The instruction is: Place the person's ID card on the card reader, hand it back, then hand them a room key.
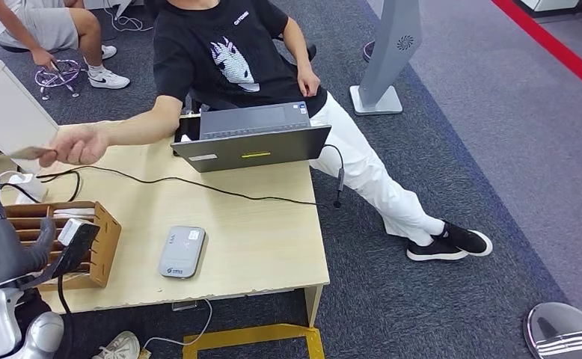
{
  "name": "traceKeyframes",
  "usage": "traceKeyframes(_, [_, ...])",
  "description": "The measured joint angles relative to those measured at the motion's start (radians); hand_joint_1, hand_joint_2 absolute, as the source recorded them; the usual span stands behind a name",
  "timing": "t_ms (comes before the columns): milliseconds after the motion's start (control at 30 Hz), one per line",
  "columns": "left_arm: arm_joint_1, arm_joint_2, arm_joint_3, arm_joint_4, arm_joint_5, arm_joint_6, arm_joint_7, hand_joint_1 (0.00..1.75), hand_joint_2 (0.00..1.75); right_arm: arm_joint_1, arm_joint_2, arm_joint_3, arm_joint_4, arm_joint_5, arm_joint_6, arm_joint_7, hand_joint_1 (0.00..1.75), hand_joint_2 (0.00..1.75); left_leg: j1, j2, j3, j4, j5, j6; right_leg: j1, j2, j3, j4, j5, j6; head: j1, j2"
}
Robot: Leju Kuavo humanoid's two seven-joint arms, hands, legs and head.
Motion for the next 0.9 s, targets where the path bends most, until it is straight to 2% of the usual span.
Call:
traceKeyframes(167, [0.024, -0.020, -0.012, -0.065, 0.031, -0.021, -0.030, 0.00, 1.75, 0.001, 0.000, 0.000, 0.000, -0.004, -0.003, 0.004, 0.00, 1.75, 0.000, 0.000, 0.000, 0.000, 0.000, 0.000, 0.000, 0.000, 0.000, 0.000, 0.000, 0.000, 0.000, 0.000])
traceKeyframes(400, [0.092, -0.041, -0.090, -0.213, 0.191, -0.153, -0.062, 0.00, 1.75, 0.005, 0.000, -0.005, 0.000, -0.023, -0.003, 0.008, 0.00, 1.75, 0.000, 0.000, 0.000, 0.000, 0.000, 0.000, 0.000, 0.000, 0.000, 0.000, 0.000, 0.000, 0.000, 0.000])
traceKeyframes(700, [0.181, -0.047, -0.223, -0.392, 0.235, -0.224, -0.106, 0.00, 1.75, 0.007, 0.000, -0.025, 0.000, -0.043, -0.003, 0.008, 0.00, 1.75, 0.000, 0.000, 0.000, 0.000, 0.000, 0.000, 0.000, 0.000, 0.000, 0.000, 0.000, 0.000, 0.000, 0.000])
traceKeyframes(900, [0.203, -0.043, -0.258, -0.444, 0.242, -0.246, -0.100, 0.00, 1.75, 0.007, 0.000, -0.033, -0.001, -0.047, -0.002, 0.008, 0.00, 1.75, 0.000, 0.000, 0.000, 0.000, 0.000, 0.000, 0.000, -0.001, 0.000, 0.000, 0.000, 0.000, 0.000, 0.000])
